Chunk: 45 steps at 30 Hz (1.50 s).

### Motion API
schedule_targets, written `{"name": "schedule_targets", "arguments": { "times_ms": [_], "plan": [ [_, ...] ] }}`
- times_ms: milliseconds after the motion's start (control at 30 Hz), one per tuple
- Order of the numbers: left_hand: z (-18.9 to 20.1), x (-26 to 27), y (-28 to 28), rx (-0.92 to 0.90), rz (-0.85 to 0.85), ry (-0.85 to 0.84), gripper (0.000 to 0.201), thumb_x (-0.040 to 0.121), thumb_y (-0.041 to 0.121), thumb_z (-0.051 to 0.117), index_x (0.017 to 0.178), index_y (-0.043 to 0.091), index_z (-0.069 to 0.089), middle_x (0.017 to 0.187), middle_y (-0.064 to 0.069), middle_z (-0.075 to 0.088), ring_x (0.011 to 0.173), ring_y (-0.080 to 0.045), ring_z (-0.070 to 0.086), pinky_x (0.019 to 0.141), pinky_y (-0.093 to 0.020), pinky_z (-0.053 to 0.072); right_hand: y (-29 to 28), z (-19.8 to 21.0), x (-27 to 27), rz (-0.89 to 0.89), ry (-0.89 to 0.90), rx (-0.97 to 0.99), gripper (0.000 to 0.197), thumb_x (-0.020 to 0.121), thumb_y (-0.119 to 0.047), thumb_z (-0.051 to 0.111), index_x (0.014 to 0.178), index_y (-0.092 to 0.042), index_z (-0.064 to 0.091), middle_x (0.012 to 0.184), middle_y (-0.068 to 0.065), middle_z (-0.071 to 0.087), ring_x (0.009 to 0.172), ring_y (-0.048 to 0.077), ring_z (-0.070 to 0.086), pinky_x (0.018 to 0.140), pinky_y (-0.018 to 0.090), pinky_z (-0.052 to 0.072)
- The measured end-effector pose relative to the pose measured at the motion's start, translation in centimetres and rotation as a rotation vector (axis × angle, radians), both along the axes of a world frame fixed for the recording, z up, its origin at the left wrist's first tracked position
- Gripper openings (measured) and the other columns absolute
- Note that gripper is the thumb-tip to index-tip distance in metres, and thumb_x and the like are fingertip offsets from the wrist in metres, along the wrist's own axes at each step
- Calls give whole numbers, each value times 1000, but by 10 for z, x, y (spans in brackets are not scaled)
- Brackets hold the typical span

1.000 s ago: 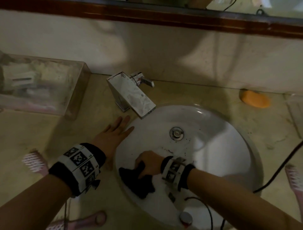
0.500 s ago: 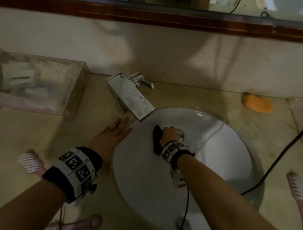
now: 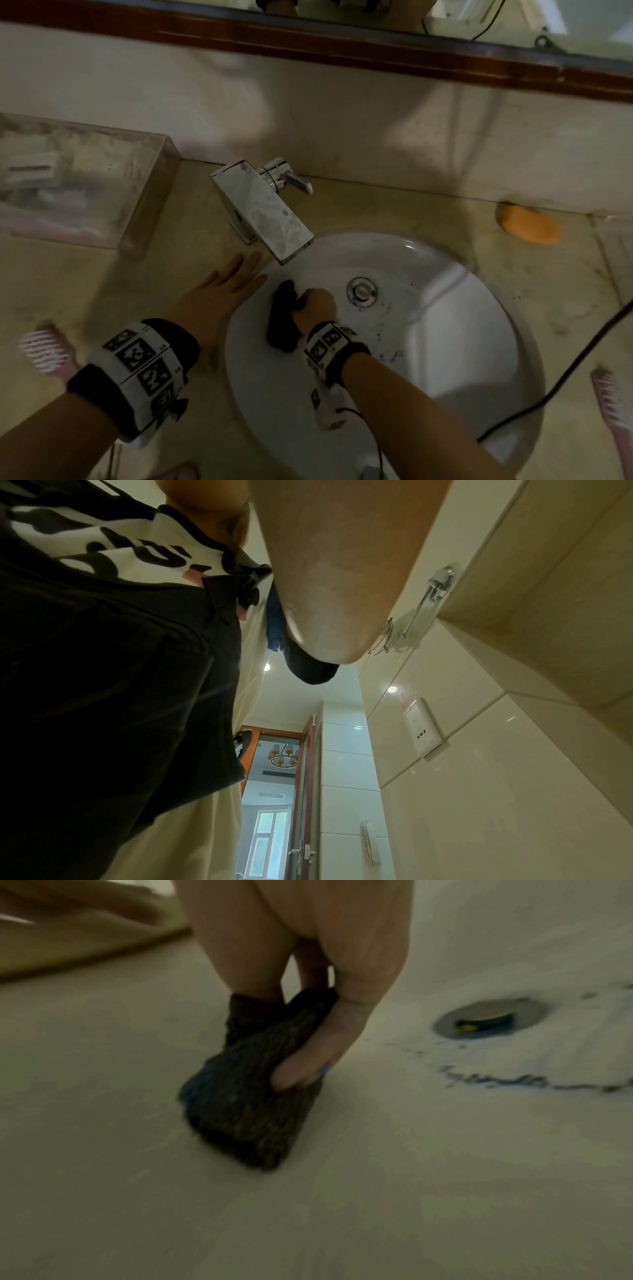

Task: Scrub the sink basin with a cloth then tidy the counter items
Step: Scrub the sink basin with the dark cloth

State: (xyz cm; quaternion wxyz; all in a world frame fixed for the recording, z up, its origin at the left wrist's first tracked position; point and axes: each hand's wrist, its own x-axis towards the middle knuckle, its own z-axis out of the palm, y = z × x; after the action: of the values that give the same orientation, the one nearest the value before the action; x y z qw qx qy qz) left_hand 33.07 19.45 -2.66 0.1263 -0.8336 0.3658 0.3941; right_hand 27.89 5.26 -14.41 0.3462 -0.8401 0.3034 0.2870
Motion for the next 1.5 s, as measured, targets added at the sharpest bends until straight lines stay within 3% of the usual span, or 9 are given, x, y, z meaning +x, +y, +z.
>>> {"name": "schedule_targets", "arguments": {
  "times_ms": [367,567,700,867,967,1133,1267,1400,1500],
  "plan": [
    [15,-4,-8,54,12,16,101,88,41,57,148,15,-20,147,-1,-40,146,-24,-24,123,-37,-3,-78,15,-2,-123,-62,-266,30,95,-21,46,112,-1,61,118,18,63,111,35,59,99,40,47],
    [14,-4,-9,59,-17,-6,104,86,38,60,149,15,-20,155,-7,-33,146,-26,-24,124,-38,-1,-110,38,1,7,-53,28,38,83,-22,70,113,0,64,116,16,64,107,28,58,93,35,45],
    [1,0,-3,99,-71,-27,133,65,35,82,149,18,-19,153,-8,-35,145,-28,-25,124,-40,0,-122,53,-23,441,138,191,32,80,-11,72,111,-8,65,109,7,64,105,21,58,99,33,45],
    [-6,2,0,82,-100,-64,140,60,36,86,149,18,-21,140,-1,-46,145,-27,-26,124,-39,-1,-129,16,-102,963,507,2,13,82,-33,62,95,-34,64,125,3,59,114,28,57,105,41,44],
    [-8,4,3,73,-110,-71,141,59,35,86,148,19,-22,131,3,-48,140,-22,-33,122,-39,-2,-128,9,-115,1131,468,-114,31,91,-23,58,118,-9,60,135,12,51,120,33,51,104,39,41],
    [-13,2,3,70,-83,-80,133,67,39,81,145,23,-24,138,4,-46,134,-16,-34,124,-39,-1,-130,8,-86,1083,345,-216,38,95,-18,52,130,-3,48,140,18,44,124,36,48,104,41,40],
    [-5,-2,-2,48,-36,-62,103,88,46,57,142,20,-27,141,2,-42,140,-19,-31,125,-38,-1,-131,13,-52,856,196,-288,30,99,-25,42,119,-5,50,111,14,56,108,32,54,89,37,43],
    [-10,0,1,49,-24,-58,109,83,48,63,125,17,-33,147,2,-39,126,-11,-36,123,-38,-4,-142,1,-22,649,77,-309,52,100,-35,34,145,-8,29,145,18,39,125,34,47,102,37,41],
    [-15,1,4,82,-67,-76,129,70,45,78,127,22,-35,143,4,-42,126,-12,-37,122,-38,-4,-147,15,-20,687,116,-257,48,99,-31,43,141,-7,38,148,14,37,126,32,47,105,35,39]
  ]
}}
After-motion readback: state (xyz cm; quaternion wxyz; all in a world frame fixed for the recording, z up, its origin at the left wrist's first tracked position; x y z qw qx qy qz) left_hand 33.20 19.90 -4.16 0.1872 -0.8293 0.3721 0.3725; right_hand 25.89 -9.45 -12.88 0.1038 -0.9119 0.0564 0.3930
